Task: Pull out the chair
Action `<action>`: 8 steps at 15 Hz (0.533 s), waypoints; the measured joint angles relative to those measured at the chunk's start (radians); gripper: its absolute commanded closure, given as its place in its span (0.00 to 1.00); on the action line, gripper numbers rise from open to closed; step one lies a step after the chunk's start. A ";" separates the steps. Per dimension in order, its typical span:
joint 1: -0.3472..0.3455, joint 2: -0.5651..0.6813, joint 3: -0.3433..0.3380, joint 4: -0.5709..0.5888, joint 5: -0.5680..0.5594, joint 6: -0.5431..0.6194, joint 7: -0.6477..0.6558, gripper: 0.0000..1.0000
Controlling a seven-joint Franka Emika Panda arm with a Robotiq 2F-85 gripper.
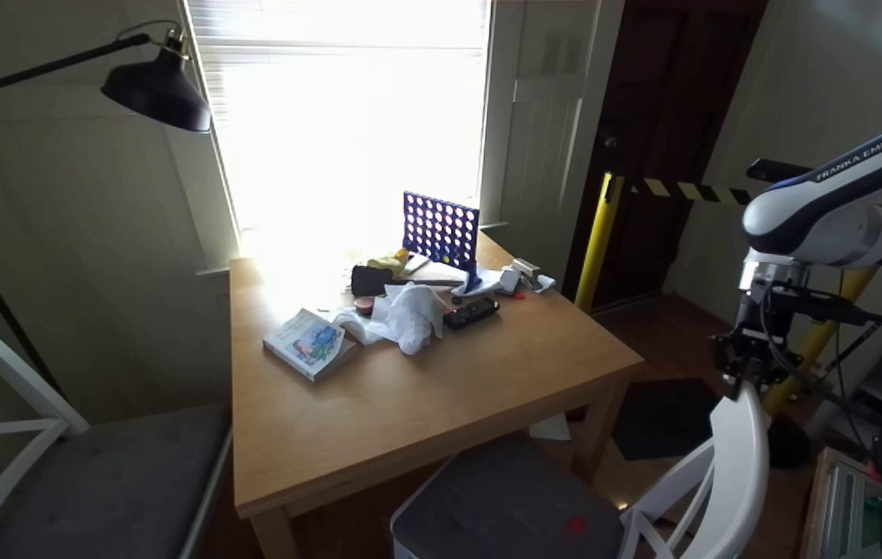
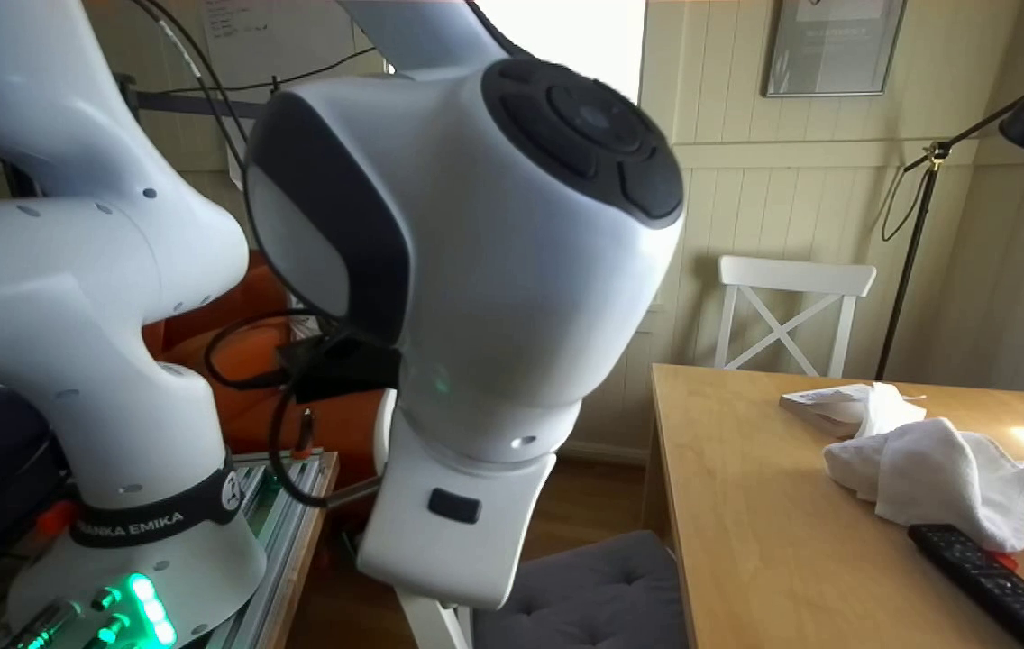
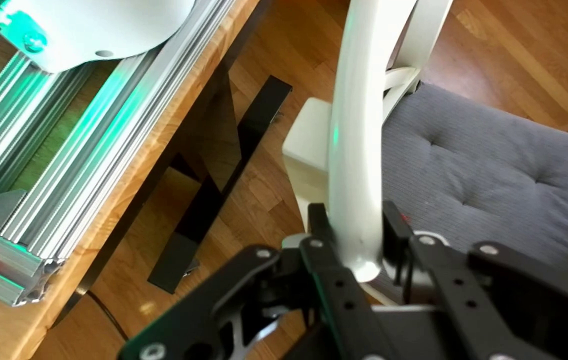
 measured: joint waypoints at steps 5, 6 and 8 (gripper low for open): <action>-0.002 0.018 -0.014 0.020 -0.015 -0.013 -0.024 0.47; -0.002 0.019 -0.014 0.021 -0.017 -0.015 -0.024 0.42; -0.002 0.013 -0.013 0.046 -0.061 -0.065 0.003 0.27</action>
